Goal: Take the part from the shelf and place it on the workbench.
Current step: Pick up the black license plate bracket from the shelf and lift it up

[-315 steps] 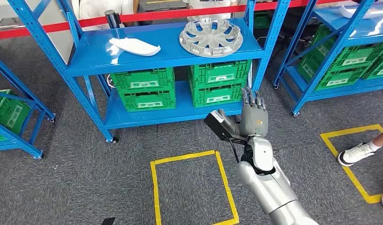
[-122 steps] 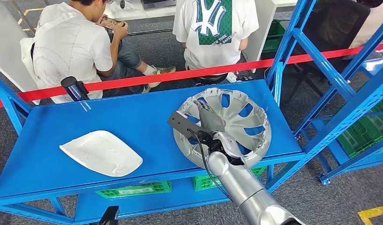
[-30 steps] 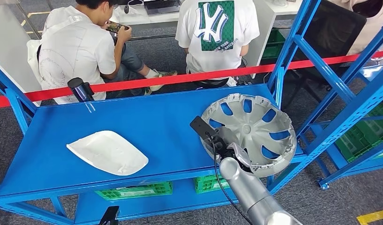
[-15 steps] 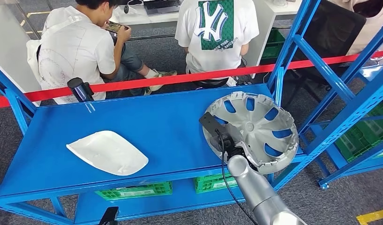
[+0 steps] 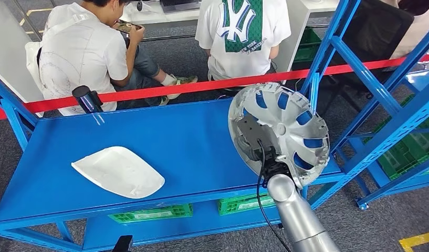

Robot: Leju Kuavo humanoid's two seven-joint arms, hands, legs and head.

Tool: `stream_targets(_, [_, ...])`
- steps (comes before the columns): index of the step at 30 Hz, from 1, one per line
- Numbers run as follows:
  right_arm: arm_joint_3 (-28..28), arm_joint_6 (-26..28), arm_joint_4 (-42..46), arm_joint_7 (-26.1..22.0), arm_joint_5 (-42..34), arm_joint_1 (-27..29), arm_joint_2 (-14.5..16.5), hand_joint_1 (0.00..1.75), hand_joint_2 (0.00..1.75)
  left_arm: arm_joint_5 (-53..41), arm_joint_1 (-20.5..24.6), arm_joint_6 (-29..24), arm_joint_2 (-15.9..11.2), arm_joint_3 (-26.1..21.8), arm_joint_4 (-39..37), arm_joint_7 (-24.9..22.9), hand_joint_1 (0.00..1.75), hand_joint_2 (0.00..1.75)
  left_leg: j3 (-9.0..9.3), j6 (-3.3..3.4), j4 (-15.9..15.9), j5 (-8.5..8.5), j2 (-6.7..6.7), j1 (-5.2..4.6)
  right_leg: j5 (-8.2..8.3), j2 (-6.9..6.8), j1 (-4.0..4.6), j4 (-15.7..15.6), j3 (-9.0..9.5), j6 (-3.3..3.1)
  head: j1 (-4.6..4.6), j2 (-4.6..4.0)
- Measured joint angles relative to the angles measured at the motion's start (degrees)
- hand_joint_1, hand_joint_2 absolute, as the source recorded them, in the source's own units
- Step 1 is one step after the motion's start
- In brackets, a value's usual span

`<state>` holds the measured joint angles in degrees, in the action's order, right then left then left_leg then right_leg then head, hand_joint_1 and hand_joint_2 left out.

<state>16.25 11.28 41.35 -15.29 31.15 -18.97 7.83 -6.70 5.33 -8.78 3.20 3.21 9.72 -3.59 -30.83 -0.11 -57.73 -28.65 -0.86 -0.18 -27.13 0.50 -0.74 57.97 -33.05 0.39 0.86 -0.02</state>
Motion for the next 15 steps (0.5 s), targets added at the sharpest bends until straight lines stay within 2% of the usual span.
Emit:
stream_targets(9, [3.8, -1.3, 30.3, -2.4, -6.1, 9.7, -3.6, 1.75, 1.75, -0.3, -0.1, 1.6, -0.1, -0.4, 0.0, 0.2, 0.0, 0.0, -0.26, 0.01, 0.0, -0.02, 0.02, 0.0, -0.04, 0.01, -0.01, 0.0, -0.27, -0.01, -0.01, 0.0])
stream_targets(15, [7.2, -0.6, 43.7, -6.8, -6.3, 14.0, -4.9, 1.75, 1.75, -0.4, -0.1, 1.6, -0.1, -0.4, 0.0, 0.6, 0.0, 0.0, -0.28, 0.02, 0.0, -0.02, 0.01, 0.0, -0.06, 0.0, -0.01, 0.0, -0.28, -0.01, -0.01, 0.0])
